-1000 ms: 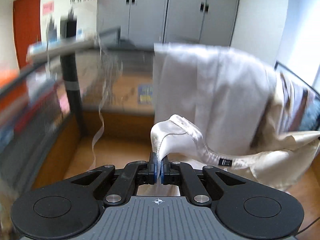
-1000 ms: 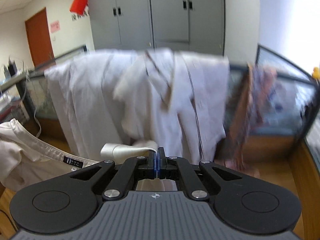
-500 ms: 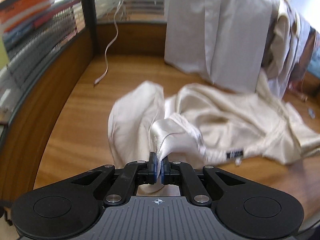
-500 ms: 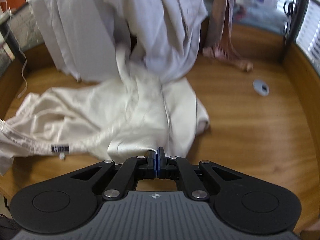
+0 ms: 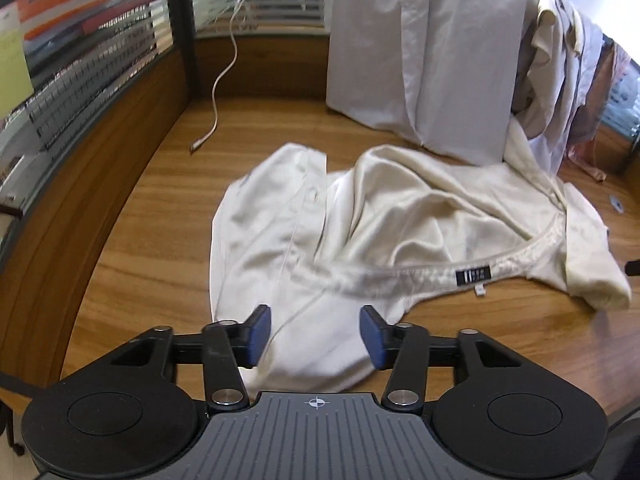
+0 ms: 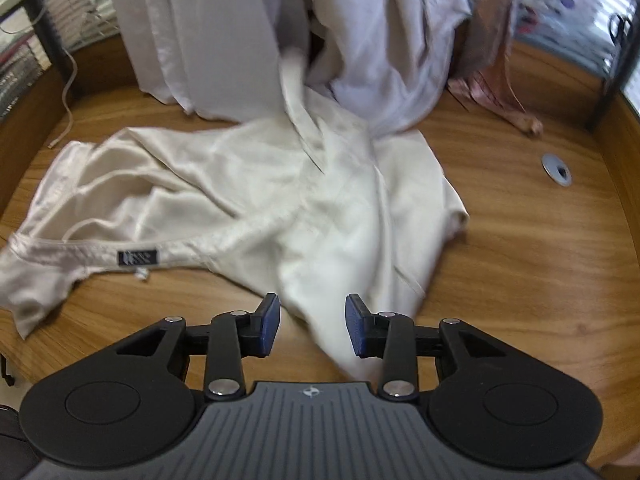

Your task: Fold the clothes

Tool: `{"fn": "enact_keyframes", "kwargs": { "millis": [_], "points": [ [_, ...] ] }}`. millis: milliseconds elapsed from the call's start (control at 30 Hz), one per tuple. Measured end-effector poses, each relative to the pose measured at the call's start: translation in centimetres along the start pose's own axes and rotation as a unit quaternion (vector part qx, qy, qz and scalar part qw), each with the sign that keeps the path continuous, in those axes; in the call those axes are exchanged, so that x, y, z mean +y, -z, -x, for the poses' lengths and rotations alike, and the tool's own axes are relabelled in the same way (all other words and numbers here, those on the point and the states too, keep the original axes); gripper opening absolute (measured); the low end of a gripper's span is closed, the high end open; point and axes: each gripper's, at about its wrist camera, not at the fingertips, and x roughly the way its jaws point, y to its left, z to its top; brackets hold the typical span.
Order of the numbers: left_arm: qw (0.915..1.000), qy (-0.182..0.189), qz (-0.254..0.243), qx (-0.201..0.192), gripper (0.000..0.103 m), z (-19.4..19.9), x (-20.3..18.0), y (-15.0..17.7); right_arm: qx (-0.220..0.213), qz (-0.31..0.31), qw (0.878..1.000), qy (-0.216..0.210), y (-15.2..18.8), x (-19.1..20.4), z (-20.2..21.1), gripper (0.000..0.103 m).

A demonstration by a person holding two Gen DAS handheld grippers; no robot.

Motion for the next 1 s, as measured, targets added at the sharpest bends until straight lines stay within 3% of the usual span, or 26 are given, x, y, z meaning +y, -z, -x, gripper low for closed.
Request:
{"fn": "enact_keyframes", "kwargs": {
  "millis": [167,467,767,1000],
  "points": [
    [1.0,0.006,-0.006,-0.004,0.057,-1.9,1.2,-1.2,-0.019,0.017,0.999,-0.021,-2.2,3.1,-0.8,0.043],
    [0.9997,0.001,-0.023,-0.004,0.057,-7.3,3.0,-4.0,-0.038,0.038,0.996,-0.075,-5.7,10.9,-6.0,0.043],
    [0.9989,0.003,-0.042,0.022,0.057,-13.3,2.8,-5.6,-0.02,0.08,0.987,-0.136,-9.0,17.8,-11.1,0.043],
    [0.9983,-0.008,-0.031,0.049,0.057,-15.6,2.5,-5.3,0.009,0.13,0.977,-0.171,-10.3,22.1,-14.4,0.043]
  ]
}}
